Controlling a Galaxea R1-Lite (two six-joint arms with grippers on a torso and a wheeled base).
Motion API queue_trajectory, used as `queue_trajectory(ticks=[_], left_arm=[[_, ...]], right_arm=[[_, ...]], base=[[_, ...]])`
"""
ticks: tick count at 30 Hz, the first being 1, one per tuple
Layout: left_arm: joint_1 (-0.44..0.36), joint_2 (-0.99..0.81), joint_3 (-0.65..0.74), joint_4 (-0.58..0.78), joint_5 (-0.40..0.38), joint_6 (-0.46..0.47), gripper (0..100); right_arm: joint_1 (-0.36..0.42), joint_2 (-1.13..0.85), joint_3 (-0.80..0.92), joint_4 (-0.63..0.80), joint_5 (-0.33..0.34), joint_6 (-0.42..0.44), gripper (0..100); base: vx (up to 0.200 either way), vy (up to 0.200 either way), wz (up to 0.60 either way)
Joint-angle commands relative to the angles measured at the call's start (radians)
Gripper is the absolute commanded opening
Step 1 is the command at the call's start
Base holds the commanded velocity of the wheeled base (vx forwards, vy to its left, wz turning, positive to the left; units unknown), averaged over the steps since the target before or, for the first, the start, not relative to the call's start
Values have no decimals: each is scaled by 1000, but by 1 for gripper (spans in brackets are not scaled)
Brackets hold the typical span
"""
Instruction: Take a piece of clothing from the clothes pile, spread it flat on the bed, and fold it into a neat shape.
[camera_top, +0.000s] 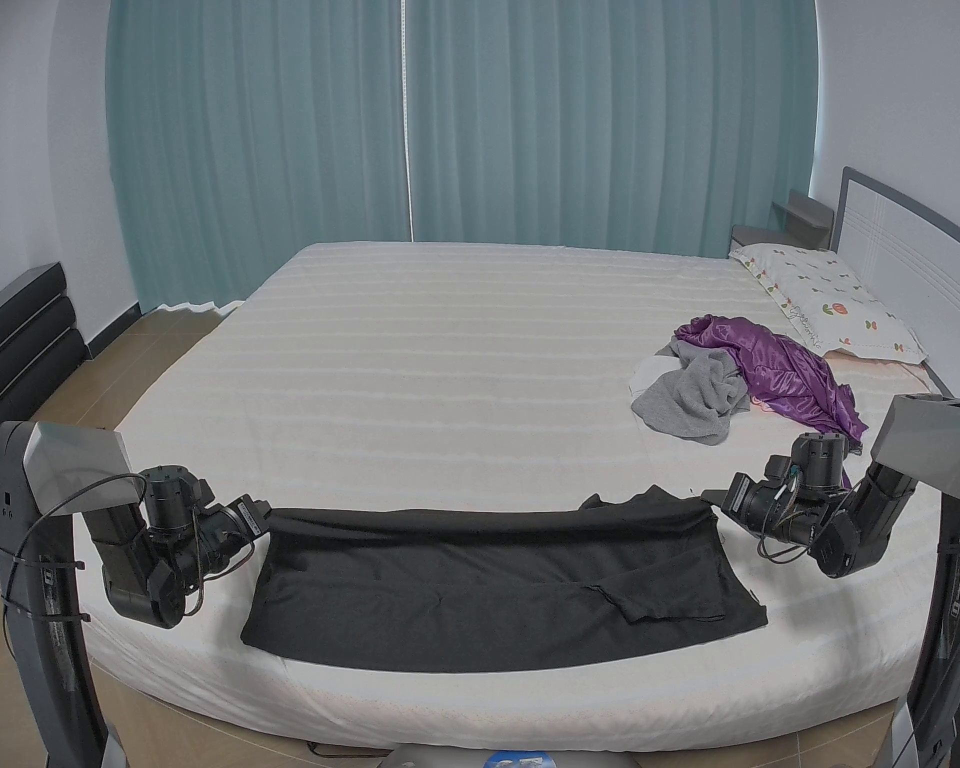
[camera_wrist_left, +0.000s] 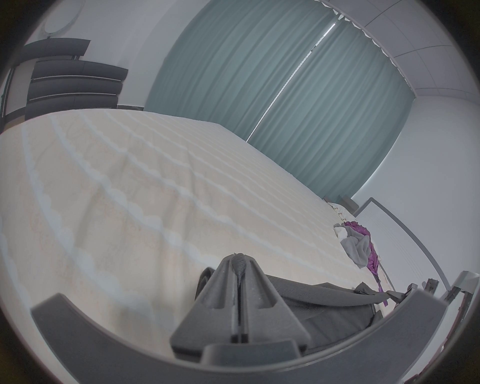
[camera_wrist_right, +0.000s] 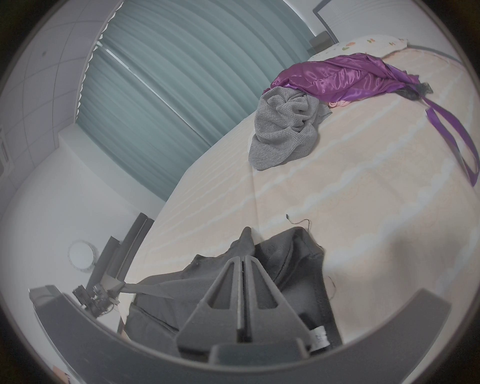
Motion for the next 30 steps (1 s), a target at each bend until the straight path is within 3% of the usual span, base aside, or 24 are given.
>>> queue_trajectory(ticks=[1, 11, 21, 22, 23, 24, 30], left_arm=[[-1, 12, 56, -27, -5, -1, 0], [-7, 23, 122, -29, -10, 3, 0], [-19, 44, 132, -30, -8, 4, 0], [-22, 44, 132, -29, -8, 4, 100], [-24, 44, 132, -30, -8, 4, 100], [-24, 44, 132, -30, -8, 4, 100], [-22, 38, 132, -90, -2, -1, 100]], right_arm=[[-7, 13, 60, -27, 5, -41, 0], [-9, 85, 138, -143, 5, -107, 0], [-7, 132, 143, -167, -2, -139, 0], [-7, 132, 141, -169, -2, -140, 0], [-7, 132, 140, -170, -2, -140, 0], [-7, 132, 138, -170, -2, -140, 100], [-4, 99, 122, -182, 5, -122, 100]], base=[[0, 0, 0], [0, 0, 0], [0, 0, 0], [0, 0, 0], [0, 0, 0], [0, 0, 0], [0, 0, 0]])
